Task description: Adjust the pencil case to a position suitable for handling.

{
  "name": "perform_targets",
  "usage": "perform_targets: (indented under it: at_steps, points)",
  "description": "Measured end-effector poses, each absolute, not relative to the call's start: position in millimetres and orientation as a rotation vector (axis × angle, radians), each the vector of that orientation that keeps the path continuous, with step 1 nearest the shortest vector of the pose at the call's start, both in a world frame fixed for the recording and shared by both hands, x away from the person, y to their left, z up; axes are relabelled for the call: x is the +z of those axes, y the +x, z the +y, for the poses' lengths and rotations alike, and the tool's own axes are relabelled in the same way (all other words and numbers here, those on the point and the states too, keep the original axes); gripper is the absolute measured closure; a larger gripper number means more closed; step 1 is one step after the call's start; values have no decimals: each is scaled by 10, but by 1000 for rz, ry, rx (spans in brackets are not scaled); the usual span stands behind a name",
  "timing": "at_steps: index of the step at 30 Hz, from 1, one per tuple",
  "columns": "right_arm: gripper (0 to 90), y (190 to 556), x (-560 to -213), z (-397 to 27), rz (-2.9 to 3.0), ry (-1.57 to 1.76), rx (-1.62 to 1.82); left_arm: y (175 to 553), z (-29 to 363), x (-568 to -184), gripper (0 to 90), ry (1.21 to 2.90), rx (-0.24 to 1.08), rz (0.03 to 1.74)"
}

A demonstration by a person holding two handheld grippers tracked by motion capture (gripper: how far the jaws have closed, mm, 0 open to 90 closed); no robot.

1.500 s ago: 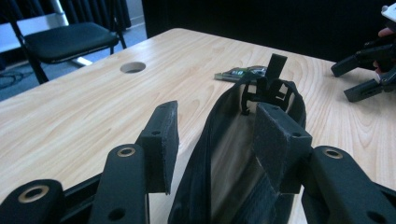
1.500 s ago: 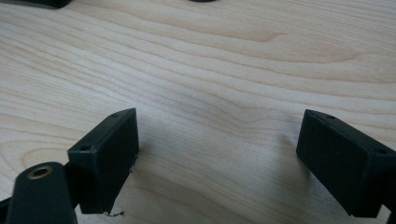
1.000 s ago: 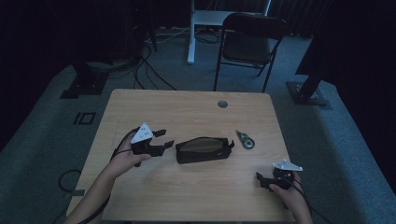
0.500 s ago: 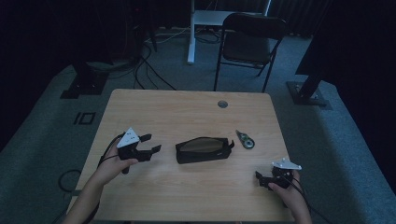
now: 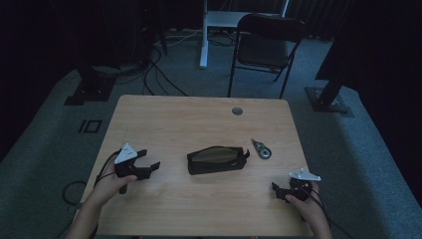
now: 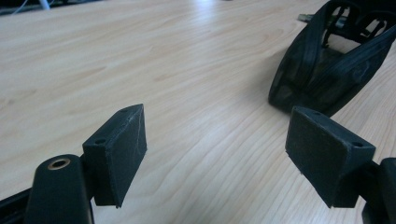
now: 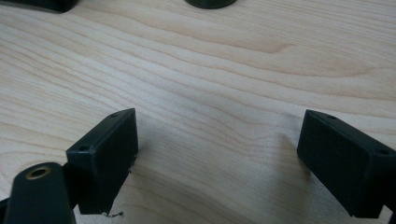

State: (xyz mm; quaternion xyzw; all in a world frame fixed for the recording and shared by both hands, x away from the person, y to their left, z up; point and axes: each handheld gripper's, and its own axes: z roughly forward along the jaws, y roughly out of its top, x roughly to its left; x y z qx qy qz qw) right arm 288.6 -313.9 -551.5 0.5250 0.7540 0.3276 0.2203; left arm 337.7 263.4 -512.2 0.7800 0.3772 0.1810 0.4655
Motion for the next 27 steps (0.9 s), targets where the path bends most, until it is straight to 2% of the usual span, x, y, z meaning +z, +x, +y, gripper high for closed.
perform_targets:
  at_steps: [27]
  points:
    - [118, 2895, -5514, -3128, 2084, 1458, 903, 3291, 3090, -5340, 200, 1900, 544, 1258]
